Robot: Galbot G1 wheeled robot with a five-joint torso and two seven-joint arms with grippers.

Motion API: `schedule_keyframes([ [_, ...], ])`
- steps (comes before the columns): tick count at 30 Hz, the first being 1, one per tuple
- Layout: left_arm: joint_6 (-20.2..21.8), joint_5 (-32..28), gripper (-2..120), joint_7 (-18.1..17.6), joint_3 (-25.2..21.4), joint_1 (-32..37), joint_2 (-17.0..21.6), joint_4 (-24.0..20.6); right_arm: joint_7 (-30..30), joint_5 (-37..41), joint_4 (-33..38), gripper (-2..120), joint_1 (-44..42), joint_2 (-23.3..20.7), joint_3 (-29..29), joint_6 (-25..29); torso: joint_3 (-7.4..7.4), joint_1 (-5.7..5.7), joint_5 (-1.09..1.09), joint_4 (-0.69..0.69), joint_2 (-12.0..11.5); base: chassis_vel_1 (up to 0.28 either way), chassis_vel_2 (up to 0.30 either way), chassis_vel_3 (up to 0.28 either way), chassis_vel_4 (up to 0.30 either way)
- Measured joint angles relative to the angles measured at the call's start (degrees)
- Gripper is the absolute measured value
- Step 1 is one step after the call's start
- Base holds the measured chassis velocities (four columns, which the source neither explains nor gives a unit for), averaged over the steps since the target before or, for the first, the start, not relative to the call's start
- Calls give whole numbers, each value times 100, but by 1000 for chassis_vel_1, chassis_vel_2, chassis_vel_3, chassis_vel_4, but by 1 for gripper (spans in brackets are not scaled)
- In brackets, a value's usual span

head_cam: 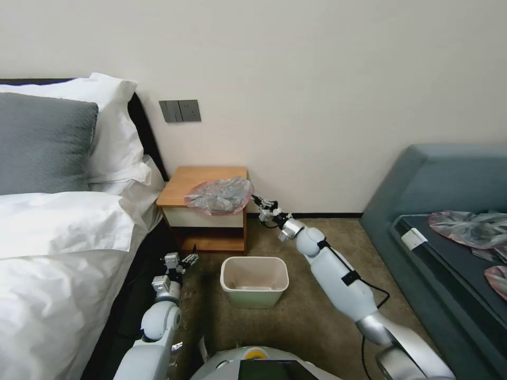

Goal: Pick up the garbage bag from the table and place it over the trash can.

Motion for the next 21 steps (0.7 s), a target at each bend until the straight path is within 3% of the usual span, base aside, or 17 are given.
schedule_keyframes([
  [10,-6,-77,99,-50,-151,-75,-10,183,-105,52,1337,0,-1655,-184,585,77,-1,-1,-1,-1,0,0,0,0,0],
  [21,-84,-264,99,-220,-378,-88,34,365,-33,-421,1846,0,-3296,-132,1105,761,-1,-1,0,-1,1,0,0,0,0],
])
